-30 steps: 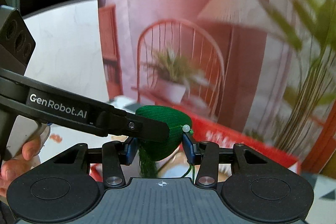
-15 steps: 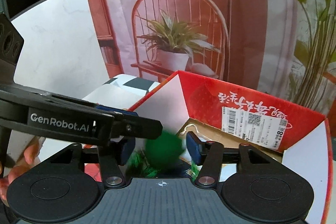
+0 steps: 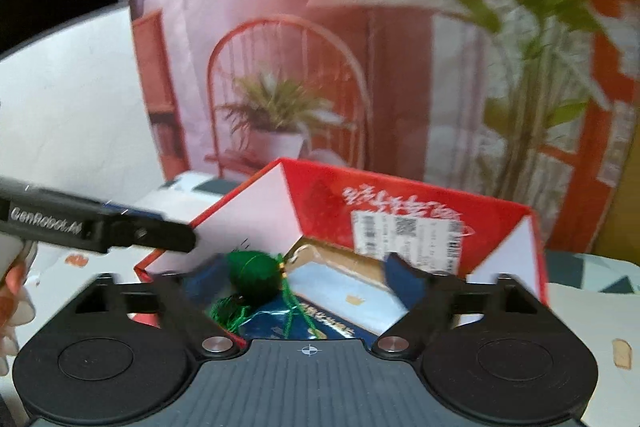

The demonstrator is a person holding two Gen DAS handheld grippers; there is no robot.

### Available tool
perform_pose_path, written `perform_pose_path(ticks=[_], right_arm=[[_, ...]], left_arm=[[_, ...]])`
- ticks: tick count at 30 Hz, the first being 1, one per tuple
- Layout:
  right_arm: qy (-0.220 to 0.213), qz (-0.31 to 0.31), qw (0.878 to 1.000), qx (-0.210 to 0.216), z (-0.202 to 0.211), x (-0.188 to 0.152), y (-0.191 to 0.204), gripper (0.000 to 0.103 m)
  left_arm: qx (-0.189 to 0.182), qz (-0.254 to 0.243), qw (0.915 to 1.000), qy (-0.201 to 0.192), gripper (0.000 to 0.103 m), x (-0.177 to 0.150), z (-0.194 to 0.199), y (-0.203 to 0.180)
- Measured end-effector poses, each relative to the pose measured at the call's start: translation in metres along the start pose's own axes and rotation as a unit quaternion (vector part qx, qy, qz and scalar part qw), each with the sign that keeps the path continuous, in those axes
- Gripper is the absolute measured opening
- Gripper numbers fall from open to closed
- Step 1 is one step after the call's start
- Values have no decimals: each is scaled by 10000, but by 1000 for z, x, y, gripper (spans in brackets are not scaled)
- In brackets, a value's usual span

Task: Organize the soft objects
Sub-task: 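Lift the green pouch with the right tool and release it into the red box, then lower the right tool to the orange floral cloth and pinch its edge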

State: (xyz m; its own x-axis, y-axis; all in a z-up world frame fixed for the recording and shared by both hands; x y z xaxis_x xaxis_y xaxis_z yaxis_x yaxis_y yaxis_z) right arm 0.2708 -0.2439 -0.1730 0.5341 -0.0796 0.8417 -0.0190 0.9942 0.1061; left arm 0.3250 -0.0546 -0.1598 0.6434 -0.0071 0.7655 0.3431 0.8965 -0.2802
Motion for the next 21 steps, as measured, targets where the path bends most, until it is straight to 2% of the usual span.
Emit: perform_pose_path(ticks=[1,3,8,12,16,21], right_arm=[[-92,-72,9999,-43,8,-3,-2,103],[-171,-190,9996,-84,19,-9,-6,103],[-243,-359,9989,-181,43,-29,-9,103],[-267,-448,9971,-559,55,-52,-8,103],[-199,-488,9949,-862,61,-80,-4,103],[67,-493,9953,-833,58,-112,7,103]], left_arm=[[7,-13,10000,-33,71,-4,5,0],[23,-35,10000,-83,74,-13,13,0],[104,-106,9999,-80,75,-39,28,-3],[125,52,9999,29,74,-61,31,-2],[207,101,9997,103,73,-82,31,-4],[229,39,9995,191,72,-102,29,-6]])
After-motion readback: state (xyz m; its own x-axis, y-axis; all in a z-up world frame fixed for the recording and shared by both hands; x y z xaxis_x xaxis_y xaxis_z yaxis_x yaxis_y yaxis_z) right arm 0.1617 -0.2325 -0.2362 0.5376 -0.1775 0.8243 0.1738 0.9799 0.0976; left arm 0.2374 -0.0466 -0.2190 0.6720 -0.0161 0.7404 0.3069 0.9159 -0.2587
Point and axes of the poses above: each gripper's, at about its wrist camera, not at the fingertips, and z roughly against the way its jaws point, y to its left, x to its top, the point moved 3 cm from there along -z, roughly the way its jaws point, and after that the axes turned 4 degrees about z, right-handed, at the moved point
